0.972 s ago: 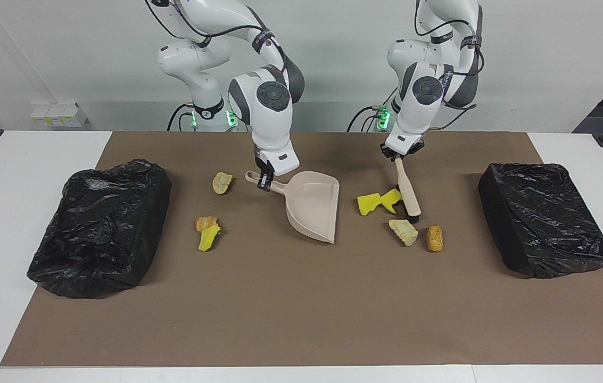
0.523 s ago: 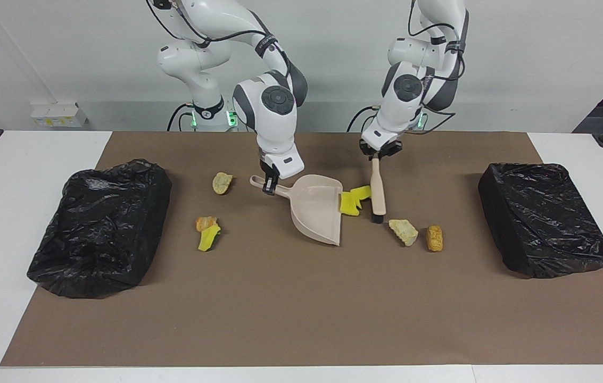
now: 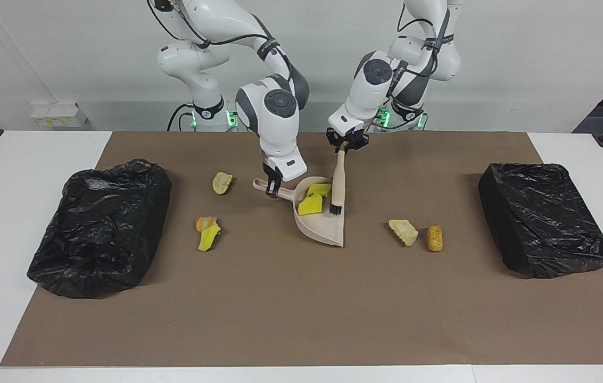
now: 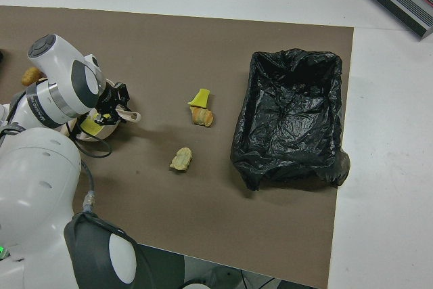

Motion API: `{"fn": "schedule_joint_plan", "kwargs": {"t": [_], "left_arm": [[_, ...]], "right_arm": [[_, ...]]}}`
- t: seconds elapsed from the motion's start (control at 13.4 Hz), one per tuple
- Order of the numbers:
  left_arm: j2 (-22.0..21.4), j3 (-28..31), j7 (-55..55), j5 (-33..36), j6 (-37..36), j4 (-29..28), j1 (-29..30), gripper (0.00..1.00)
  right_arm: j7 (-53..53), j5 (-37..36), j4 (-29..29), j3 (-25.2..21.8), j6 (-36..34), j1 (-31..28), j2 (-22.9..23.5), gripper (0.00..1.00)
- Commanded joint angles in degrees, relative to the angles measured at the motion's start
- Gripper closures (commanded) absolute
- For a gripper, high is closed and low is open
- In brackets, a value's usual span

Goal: Sweep and dump trash in bin
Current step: 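Sweep the yellow sponges into the dustpan with the brush in the left gripper, then sweep the bread scraps toward the dustpan with the left gripper's brush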

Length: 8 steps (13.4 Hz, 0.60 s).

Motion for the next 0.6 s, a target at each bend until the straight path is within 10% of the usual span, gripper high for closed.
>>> {"fn": "schedule_joint_plan", "kwargs": {"t": [0.0,0.52], "left_arm": [[1.22,1.20,-1.01,0.33,-1.68,2.26,0.95,1.00],[3.94,1.12,-0.04,17.53,-7.05,7.96,15.52,1.00]], "right_arm": [[-0.52,-0.60,0.87,0.20,0.83,-0.59,0.17,1.00],[2.30,0.20,2.02,0.11,-1.28,-0.94,-0.71,1.00]]}}
